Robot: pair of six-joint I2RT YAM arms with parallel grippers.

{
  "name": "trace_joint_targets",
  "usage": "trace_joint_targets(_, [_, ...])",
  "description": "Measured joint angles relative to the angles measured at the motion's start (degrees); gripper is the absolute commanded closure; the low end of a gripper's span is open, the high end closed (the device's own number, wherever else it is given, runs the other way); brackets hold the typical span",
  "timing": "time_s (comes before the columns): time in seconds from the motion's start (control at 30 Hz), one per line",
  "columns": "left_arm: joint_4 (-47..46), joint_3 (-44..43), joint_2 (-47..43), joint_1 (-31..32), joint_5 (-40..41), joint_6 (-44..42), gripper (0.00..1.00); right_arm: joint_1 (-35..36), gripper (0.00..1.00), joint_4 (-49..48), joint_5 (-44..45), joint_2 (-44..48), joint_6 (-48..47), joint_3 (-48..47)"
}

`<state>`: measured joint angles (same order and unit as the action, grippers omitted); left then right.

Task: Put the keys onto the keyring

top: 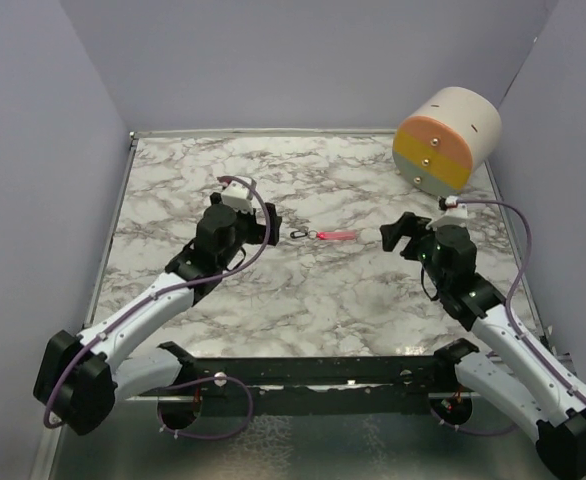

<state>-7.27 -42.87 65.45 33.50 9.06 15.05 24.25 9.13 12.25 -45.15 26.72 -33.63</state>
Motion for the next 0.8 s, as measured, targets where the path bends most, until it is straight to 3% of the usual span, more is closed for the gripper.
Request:
trace_joint_targets(0.27, [-2.84,11.17,-17.07,0.0,5.62,3.87,0.01,0.0,0.1,-2.84,6.64,11.74,9.68,10.45])
trace_joint_targets(0.63, [0.07,14.23,-30.51,0.0,12.55,4.83,0.01,0.0,0.07,-5.84,8.35,25.42,14.47,17.05])
trace_joint_targets(0.8, [1.07,17.31,-36.87,0.0,17.18,5.53,0.01,0.0,0.06,-6.25,9.33,27.43,15.21,18.71])
